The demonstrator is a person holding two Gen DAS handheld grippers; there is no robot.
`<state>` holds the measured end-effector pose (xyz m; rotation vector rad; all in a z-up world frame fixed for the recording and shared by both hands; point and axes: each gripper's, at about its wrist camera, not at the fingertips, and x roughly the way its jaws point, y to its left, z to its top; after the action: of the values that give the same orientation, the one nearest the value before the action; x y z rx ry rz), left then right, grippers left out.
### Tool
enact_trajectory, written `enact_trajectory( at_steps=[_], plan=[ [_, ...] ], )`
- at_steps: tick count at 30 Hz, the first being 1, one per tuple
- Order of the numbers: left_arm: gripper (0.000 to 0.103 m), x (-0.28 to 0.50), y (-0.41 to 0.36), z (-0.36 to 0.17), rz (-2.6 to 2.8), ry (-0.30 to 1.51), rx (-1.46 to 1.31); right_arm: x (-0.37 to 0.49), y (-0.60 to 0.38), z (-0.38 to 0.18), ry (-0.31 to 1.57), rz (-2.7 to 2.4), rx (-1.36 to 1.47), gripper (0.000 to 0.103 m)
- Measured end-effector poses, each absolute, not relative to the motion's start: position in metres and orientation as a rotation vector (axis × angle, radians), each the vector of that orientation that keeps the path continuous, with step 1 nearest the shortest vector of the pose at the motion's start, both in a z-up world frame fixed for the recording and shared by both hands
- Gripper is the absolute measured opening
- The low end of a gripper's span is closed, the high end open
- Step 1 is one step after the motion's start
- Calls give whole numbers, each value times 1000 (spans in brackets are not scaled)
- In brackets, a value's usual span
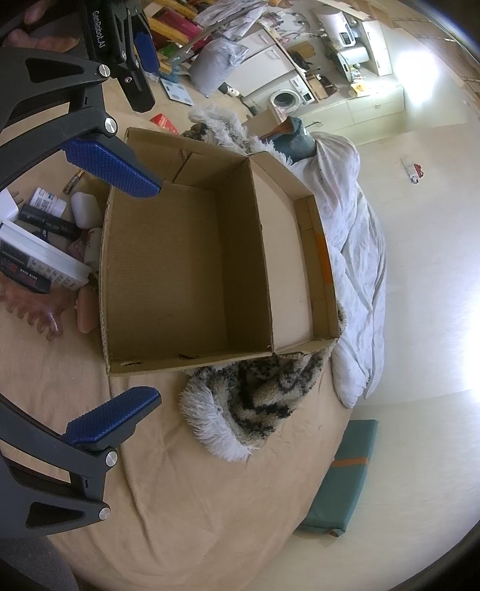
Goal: Organize rigid objects
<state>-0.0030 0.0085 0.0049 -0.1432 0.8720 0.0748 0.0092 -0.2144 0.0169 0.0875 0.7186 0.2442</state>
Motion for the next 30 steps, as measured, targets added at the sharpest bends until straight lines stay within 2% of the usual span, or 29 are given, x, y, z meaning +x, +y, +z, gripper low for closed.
enact_trajectory(
  at_steps=[30],
  plan=[
    [103, -5, 10, 8, 79, 860, -140, 9, -215, 17, 714, 244, 85, 103]
  ],
)
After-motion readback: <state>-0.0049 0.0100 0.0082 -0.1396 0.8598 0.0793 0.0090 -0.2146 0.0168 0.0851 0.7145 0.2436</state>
